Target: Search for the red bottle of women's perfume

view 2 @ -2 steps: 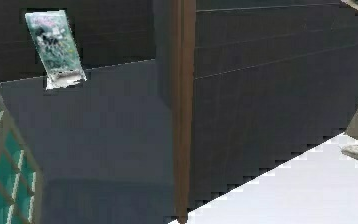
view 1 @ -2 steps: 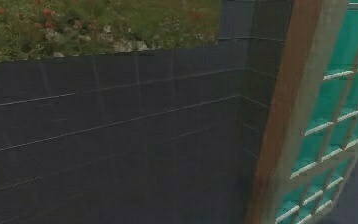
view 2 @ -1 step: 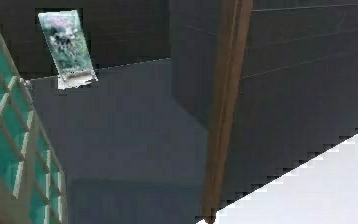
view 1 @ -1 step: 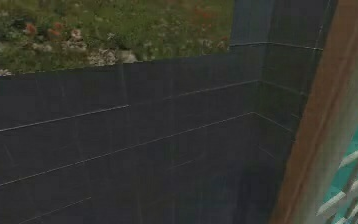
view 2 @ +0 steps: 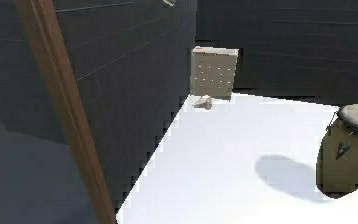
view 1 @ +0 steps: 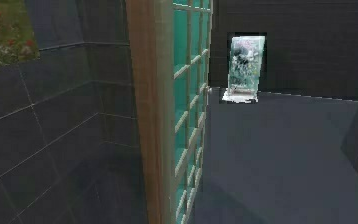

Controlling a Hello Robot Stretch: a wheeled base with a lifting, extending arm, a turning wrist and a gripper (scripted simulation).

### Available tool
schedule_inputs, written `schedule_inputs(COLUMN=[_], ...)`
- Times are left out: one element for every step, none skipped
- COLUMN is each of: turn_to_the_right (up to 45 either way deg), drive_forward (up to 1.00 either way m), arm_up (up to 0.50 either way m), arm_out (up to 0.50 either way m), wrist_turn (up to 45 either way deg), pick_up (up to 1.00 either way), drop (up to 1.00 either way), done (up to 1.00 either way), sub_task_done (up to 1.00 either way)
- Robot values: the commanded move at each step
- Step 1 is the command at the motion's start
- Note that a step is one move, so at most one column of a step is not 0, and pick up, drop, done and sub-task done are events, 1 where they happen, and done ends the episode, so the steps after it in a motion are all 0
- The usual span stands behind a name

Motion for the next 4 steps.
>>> schedule_inputs(turn_to_the_right=[36.0,0.0,-6.0,-3.0], drive_forward=[0.0,0.45,0.0,0.0], arm_up=[0.0,0.0,0.0,0.0], arm_out=[0.0,0.0,0.0,0.0], wrist_turn=[0.0,0.0,0.0,0.0], pick_up=[0.0,0.0,0.0,0.0], drop=[0.0,0.0,0.0,0.0], done=[0.0,0.0,0.0,0.0], sub_task_done=[0.0,0.0,0.0,0.0])
